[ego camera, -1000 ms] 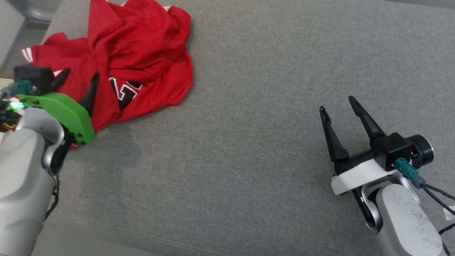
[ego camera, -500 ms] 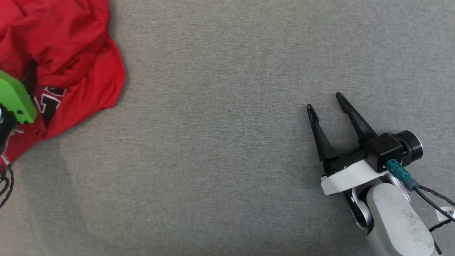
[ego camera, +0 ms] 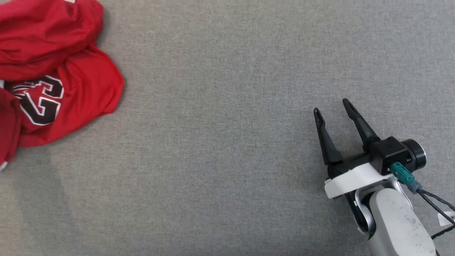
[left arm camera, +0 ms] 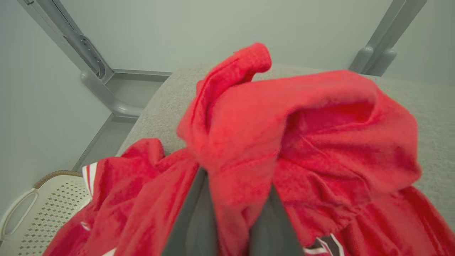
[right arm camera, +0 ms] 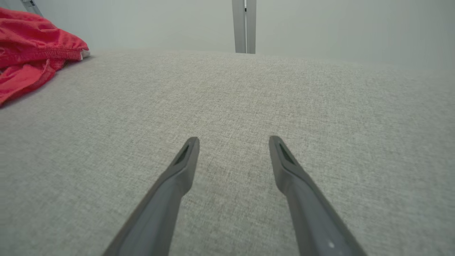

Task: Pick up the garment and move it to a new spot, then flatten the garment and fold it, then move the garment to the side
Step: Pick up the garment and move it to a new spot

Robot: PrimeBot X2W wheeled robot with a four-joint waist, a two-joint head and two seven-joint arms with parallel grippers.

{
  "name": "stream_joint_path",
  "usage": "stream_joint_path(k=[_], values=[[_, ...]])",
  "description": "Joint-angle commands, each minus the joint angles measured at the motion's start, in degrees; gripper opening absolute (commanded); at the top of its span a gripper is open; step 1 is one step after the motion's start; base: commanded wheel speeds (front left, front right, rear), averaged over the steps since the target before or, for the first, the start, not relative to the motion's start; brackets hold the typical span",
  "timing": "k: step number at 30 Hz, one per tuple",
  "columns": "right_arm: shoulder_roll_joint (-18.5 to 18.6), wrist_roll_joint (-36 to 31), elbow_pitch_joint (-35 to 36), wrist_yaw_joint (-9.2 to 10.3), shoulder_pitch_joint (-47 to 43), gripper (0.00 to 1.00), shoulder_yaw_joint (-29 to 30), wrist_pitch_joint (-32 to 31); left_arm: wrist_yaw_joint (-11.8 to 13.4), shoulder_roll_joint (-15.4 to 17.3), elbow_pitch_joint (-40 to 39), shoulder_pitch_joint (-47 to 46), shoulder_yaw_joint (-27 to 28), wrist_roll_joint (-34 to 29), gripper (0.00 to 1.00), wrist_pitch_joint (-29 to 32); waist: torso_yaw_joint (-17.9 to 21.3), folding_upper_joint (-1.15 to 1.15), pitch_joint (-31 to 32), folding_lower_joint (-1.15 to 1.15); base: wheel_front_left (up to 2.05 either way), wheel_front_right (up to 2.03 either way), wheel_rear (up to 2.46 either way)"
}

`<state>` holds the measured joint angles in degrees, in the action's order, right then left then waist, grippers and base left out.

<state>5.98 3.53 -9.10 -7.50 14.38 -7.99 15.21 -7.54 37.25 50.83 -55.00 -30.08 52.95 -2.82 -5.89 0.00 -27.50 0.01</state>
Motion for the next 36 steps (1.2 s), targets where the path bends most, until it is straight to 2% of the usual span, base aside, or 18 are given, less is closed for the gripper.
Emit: stream_joint_path(k=[1, 7, 10, 14, 17, 22, 25, 29, 33, 36], values=[[-0.23, 0.46, -0.33, 0.02, -0.94, 1.00, 0.28, -0.10, 0.10, 1.31, -1.63, -0.82, -0.35, 0.61, 0.00, -0.64, -1.44, 0.00, 2.72, -0.01, 0.00, 0.00, 0.00], [-1.46, 1.56, -1.09, 0.02, -3.30, 1.00, 1.40, -0.05, 0.10, 6.33, -11.12, -1.63, -2.10, 1.62, 0.00, -1.66, -2.68, 0.00, 7.55, -0.01, 0.00, 0.00, 0.00], [-2.05, 1.90, -1.36, 0.02, -4.41, 1.00, 1.76, -0.05, 0.10, 7.94, -16.82, -1.65, -1.79, 2.85, 0.00, -1.18, -2.54, 0.00, 9.90, -0.01, 0.00, 0.00, 0.00], [-2.57, 2.54, -1.35, 0.02, -6.35, 1.00, 2.70, -0.05, 0.37, 9.09, -28.49, 0.98, -1.69, 5.00, 0.00, 1.14, -1.67, 0.00, 12.94, -0.01, 0.00, 0.00, 0.00], [-2.78, 2.84, -1.20, 0.02, -7.53, 1.00, 3.12, -0.05, 1.94, 9.73, -38.16, 4.00, -1.66, 7.43, 0.00, 3.29, -0.53, 0.00, 14.67, -0.01, 0.00, 0.00, 0.00], [-2.96, 3.14, -0.72, 0.02, -9.25, 1.00, 3.65, -0.05, 6.08, 9.83, -55.13, 12.84, -3.76, 10.94, 0.00, 6.30, 3.06, 0.00, 17.16, -0.01, 0.00, 0.00, 0.00], [-3.02, 3.37, -0.52, 0.02, -9.88, 1.00, 3.46, -0.05, 7.83, 8.36, -62.49, 17.66, -6.71, 11.23, 0.00, 6.81, 5.89, 0.00, 18.36, -0.01, 0.00, 0.00, 0.00], [-3.07, 4.62, -0.18, 0.02, -11.04, 1.00, 2.94, -0.05, 9.43, 3.86, -68.22, 22.96, -12.25, 10.68, 0.00, 6.74, 10.42, 0.00, 19.44, -0.01, 0.00, 0.00, 0.00], [-3.05, 5.45, -0.03, 0.02, -11.81, 1.00, 2.07, -0.05, 10.18, -1.60, -66.90, 25.74, -17.14, 9.87, 0.00, 6.40, 15.26, 0.00, 19.39, -0.01, 0.00, 0.00, 0.00], [-3.05, 6.28, 0.19, 0.02, -12.41, 1.00, 1.84, -0.05, 9.37, -5.04, -62.67, 26.43, -19.07, 11.18, 0.00, 6.45, 18.64, 0.00, 18.97, -0.01, 0.00, 0.00, 0.00]])
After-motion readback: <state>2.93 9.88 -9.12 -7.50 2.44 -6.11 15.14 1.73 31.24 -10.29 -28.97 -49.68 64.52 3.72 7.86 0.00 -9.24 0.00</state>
